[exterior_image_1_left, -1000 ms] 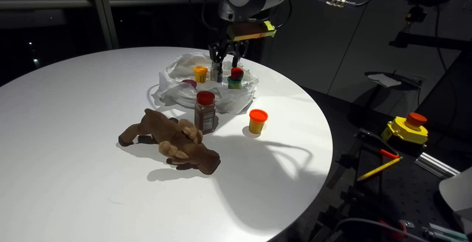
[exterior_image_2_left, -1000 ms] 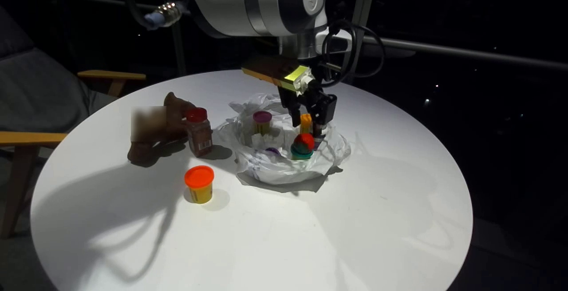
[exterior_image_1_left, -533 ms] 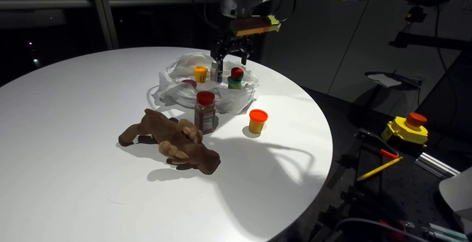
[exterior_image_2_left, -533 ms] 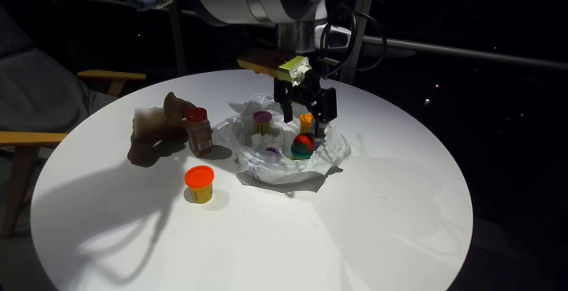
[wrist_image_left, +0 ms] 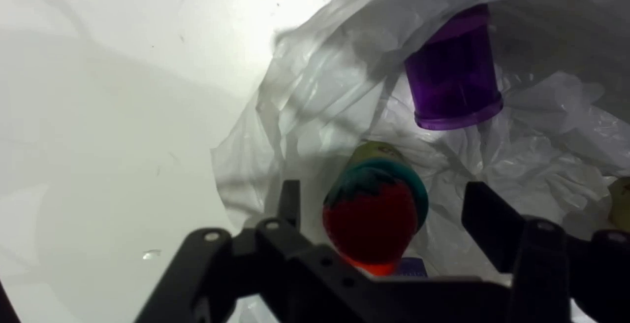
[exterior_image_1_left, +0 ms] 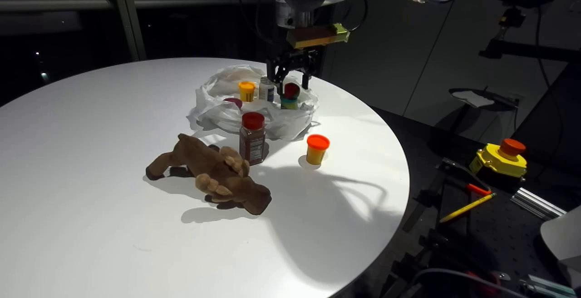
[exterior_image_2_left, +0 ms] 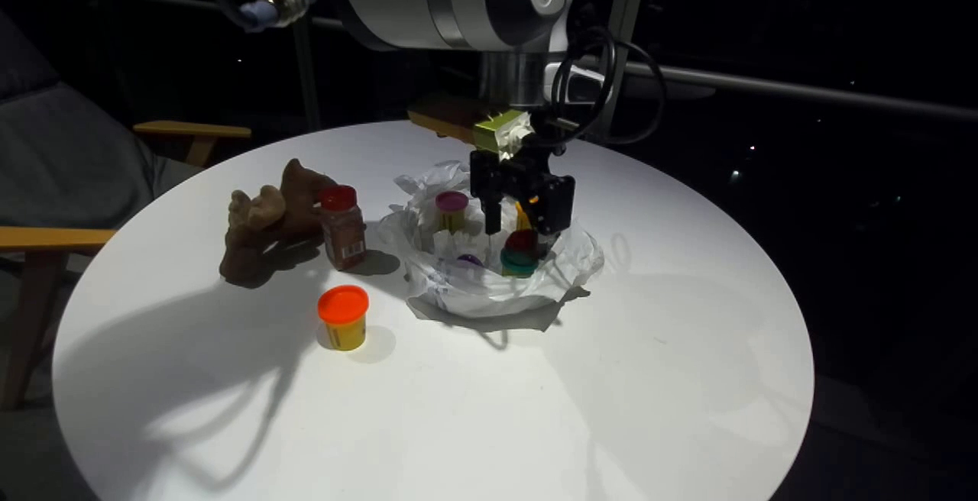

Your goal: Remove all the objects from the plastic bag and put them on the table

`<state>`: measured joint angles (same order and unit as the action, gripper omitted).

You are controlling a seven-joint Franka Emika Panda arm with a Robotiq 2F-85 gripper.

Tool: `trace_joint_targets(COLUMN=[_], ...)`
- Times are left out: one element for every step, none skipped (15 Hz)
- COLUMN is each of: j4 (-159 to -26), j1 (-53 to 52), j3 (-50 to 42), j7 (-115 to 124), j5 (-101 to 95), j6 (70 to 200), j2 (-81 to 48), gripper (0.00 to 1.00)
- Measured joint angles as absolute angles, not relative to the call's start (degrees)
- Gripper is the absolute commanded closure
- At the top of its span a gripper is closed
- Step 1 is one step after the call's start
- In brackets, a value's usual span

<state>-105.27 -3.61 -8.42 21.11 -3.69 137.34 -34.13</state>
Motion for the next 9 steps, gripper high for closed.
trace_joint_targets(j4=[-105.12,-104.96,-104.75,-104.46,-104.14,-103.74,-103.41,-103.11,-102.98], j1=[-3.33,-3.12,-2.87,-2.65,-2.55,-2.46,-2.39,-2.36,-2.34], j3=[-8.19,-8.04,-7.84,-7.70,-7.69,-7.69,-7.69,-7.70,-7.71], j7=[20.96,20.83,20.73,20.66,20.65,20.65,20.65,20.65,20.65], j5=[-3.25,-2.91,-2.65,-2.51,-2.48,-2.48,-2.48,-2.48,-2.48], j6=[137.28,137.24,137.15,136.96,136.71,136.48,136.35,136.29,136.28], j2=[-34.30,-34.45,-34.59,-34.75,-34.92,-35.14,-35.33,-35.51,-35.58], gripper=[0.55,0.62,0.71,0.77,0.74,0.74,0.74,0.74,0.75])
